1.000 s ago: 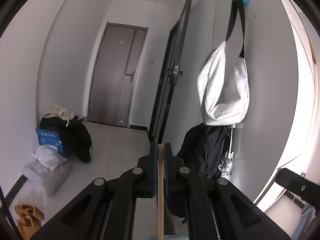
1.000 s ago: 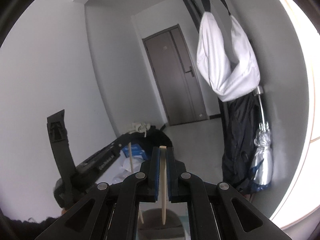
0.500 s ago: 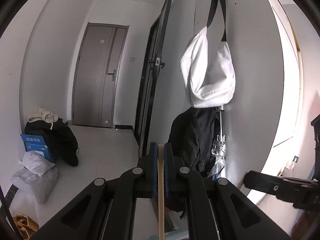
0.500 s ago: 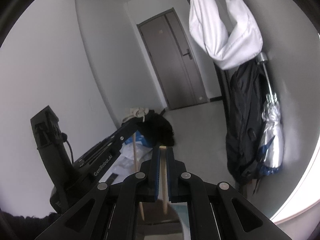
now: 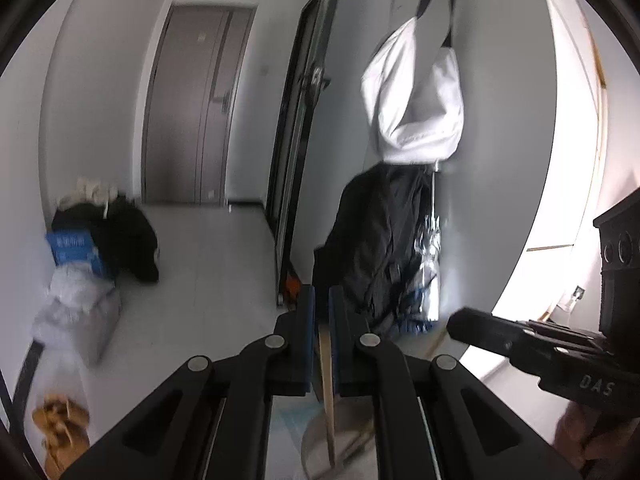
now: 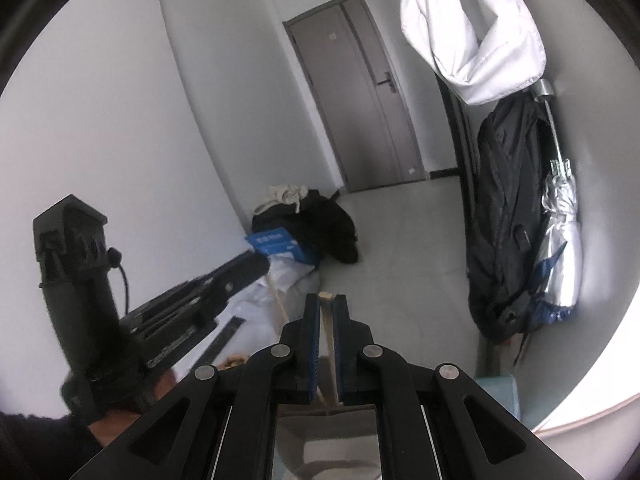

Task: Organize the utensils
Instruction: 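Lift the held chopsticks and drop them into the utensil holder with both grippers, then lower the right gripper back to the chopstick pile and grasp one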

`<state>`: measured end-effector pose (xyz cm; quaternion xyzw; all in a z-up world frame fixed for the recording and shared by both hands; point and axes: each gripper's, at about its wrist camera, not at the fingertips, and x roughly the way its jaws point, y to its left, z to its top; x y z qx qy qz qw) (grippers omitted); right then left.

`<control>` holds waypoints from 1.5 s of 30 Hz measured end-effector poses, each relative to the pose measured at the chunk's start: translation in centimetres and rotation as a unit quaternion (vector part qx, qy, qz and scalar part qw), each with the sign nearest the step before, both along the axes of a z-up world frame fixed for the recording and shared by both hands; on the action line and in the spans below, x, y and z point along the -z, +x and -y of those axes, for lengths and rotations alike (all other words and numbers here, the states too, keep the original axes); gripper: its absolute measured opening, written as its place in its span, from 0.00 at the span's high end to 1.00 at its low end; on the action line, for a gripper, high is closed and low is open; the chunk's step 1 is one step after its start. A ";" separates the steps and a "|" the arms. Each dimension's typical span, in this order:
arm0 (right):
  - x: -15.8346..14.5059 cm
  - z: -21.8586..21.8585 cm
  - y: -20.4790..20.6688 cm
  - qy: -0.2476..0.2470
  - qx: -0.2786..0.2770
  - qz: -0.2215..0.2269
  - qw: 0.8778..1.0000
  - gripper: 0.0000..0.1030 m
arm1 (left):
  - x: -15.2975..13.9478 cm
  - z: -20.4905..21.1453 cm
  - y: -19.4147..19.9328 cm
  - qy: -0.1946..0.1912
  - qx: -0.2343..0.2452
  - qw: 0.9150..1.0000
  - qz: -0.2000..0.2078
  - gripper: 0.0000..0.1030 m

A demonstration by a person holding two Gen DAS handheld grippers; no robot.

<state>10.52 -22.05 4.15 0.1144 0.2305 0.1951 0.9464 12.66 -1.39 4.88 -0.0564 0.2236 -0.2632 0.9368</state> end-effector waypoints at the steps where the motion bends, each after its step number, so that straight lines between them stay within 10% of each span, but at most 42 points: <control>1: 0.1 -0.1 0.0 0.000 -0.003 -0.003 1.000 0.92 | 0.0 -0.4 0.1 -0.007 0.002 1.000 -0.022 0.90; 3: 0.2 -0.4 -0.5 0.002 -0.021 -0.012 1.000 0.92 | -0.1 -1.1 0.1 -0.021 0.004 0.998 -0.058 0.62; 9: 1.2 0.4 -3.9 -0.003 0.006 -0.017 1.000 0.83 | -1.3 -3.3 -2.2 -0.011 -0.072 0.993 -0.094 0.51; 13: 1.7 1.4 -7.4 0.004 0.026 -0.019 0.999 0.54 | -2.1 -4.1 -4.6 0.016 -0.136 0.985 -0.101 0.41; 21: 3.5 0.8 -12.2 -0.005 0.035 -0.031 0.999 0.45 | -2.6 -4.3 -9.8 0.050 -0.201 0.975 -0.077 0.21; 25: 4.0 0.2 -13.8 -0.019 0.050 -0.019 0.998 0.28 | -2.1 -4.1 -11.0 0.064 -0.208 0.974 -0.069 0.18; 45: 10.1 -1.1 -14.8 -0.042 0.049 -0.081 0.995 0.26 | 4.4 -4.6 -12.5 0.063 -0.190 0.976 -0.087 0.10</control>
